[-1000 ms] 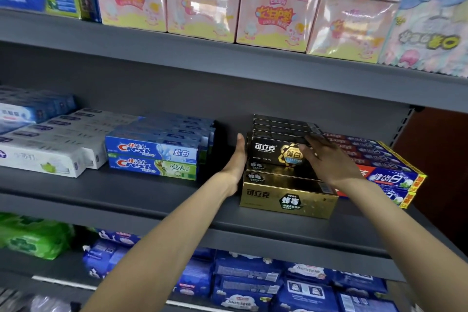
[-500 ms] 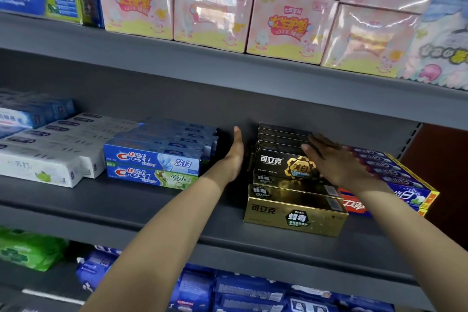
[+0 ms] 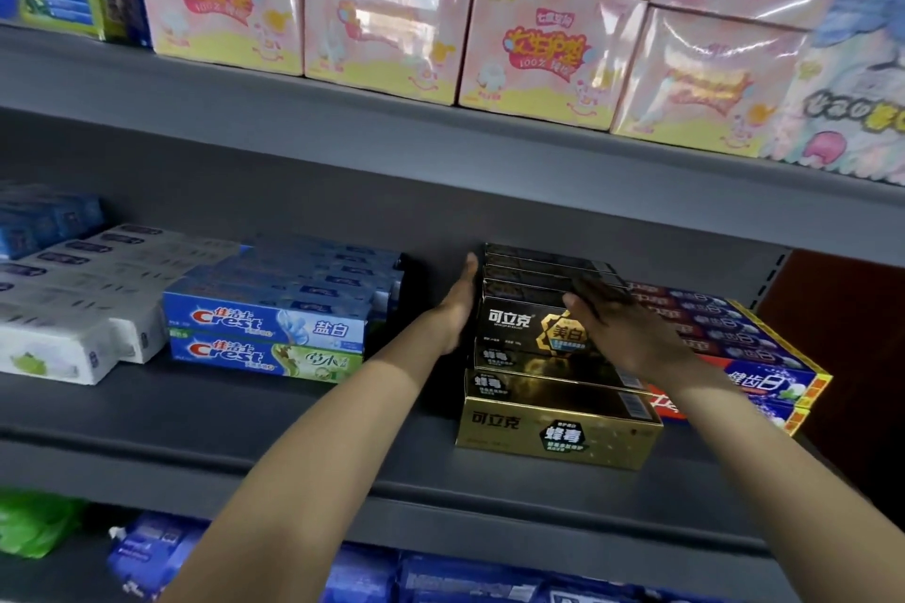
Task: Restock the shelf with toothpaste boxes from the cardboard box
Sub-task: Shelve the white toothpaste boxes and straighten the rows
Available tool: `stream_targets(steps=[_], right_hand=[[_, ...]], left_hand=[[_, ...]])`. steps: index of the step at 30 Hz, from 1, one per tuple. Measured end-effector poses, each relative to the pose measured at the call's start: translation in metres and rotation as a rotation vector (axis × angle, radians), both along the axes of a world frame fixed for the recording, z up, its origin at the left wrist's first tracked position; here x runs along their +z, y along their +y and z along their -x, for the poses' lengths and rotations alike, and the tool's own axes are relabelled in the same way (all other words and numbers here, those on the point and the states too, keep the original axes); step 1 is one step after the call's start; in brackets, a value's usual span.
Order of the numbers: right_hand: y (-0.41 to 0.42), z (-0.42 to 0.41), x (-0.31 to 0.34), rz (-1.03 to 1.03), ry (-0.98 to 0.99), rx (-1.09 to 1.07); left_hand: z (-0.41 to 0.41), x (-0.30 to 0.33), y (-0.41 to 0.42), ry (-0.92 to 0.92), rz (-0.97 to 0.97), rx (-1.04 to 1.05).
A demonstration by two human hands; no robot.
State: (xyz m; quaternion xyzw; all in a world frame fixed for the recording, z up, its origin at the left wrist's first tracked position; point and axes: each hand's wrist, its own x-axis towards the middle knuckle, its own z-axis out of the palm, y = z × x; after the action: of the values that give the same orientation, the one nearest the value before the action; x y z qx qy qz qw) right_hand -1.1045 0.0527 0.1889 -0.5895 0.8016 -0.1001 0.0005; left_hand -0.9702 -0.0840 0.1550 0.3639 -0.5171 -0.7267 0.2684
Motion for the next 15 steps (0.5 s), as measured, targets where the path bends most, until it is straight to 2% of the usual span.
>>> stream_targets(steps=[7, 9, 11, 13, 15], right_hand=[[-0.001, 0.002, -0.004, 0.005, 0.006, -0.015], [0.0, 0.004, 0.001, 0.022, -0.103, -0.008], [-0.002, 0.012, 0.009, 0.13, -0.297, -0.035], [-0.007, 0.029, 0.015, 0.207, -0.4, -0.121], [-0.012, 0.042, 0.015, 0.179, -0.483, -0.219]], left_hand=[[0.003, 0.002, 0.003, 0.025, 0.078, 0.052], [0.004, 0.003, 0.002, 0.013, 0.074, 0.047], [0.004, 0.007, 0.003, 0.004, 0.064, 0.058], [0.004, 0.013, 0.005, -0.003, 0.064, 0.073], [0.005, 0.018, 0.005, -0.013, 0.063, 0.083]])
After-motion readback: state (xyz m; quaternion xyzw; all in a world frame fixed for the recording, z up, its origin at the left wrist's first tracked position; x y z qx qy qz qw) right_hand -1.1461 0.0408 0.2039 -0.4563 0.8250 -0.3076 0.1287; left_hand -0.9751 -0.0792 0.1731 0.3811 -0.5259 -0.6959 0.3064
